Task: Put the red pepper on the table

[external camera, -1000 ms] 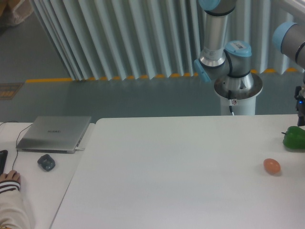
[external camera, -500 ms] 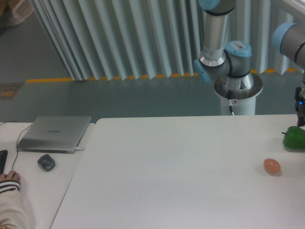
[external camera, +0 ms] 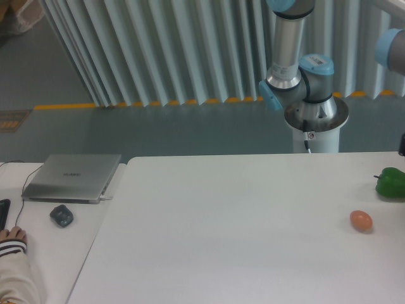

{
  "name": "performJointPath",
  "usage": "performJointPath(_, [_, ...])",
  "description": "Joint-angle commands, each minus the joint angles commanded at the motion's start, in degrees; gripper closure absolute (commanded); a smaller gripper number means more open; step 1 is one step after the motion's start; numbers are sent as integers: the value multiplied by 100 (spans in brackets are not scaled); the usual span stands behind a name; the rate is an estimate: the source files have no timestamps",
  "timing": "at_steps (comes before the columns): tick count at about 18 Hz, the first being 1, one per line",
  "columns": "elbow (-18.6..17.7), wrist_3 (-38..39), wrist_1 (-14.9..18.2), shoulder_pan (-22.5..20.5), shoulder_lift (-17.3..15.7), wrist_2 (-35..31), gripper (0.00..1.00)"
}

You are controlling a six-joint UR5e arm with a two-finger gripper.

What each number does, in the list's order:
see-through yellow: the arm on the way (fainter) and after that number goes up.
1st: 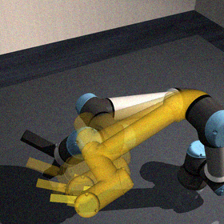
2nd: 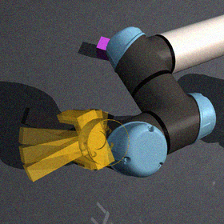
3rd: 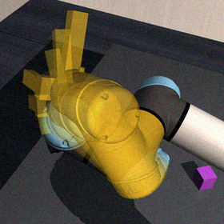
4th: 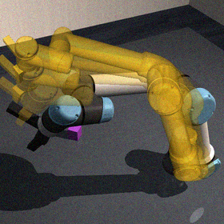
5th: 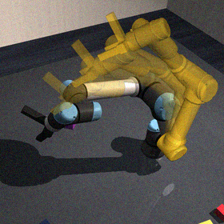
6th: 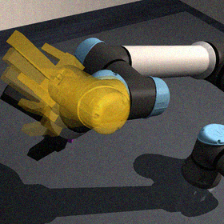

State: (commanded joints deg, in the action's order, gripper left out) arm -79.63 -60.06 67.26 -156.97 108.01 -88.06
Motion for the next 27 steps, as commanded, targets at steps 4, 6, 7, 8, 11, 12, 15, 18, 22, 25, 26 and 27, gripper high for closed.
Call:
performJointPath(4, [27,1365,-415,-96,343,-570,0])
performJointPath(6, [71,1400,-494,-368,537,-747,0])
performJointPath(7, [71,1400,-546,-535,598,-739,0])
performJointPath(8, [62,1400,-738,-719,747,-747,0])
performJointPath(11, [71,1374,-1021,-949,941,-826,0])
performJointPath(12, [71,1383,-1030,-984,976,-835,0])
performJointPath(15, [9,1673,-1083,-1002,1056,-853,0])
performJointPath(18, [-61,1656,-1109,-1168,1091,-844,0])
performJointPath(22, [-79,1629,-1408,-1239,1301,-844,0])
performJointPath(25, [-79,1638,-1513,-1239,1398,-853,0])
performJointPath(26, [-70,1629,-1514,-1248,1416,-844,0])
performJointPath(27, [-70,1629,-1514,-1248,1425,-844,0])
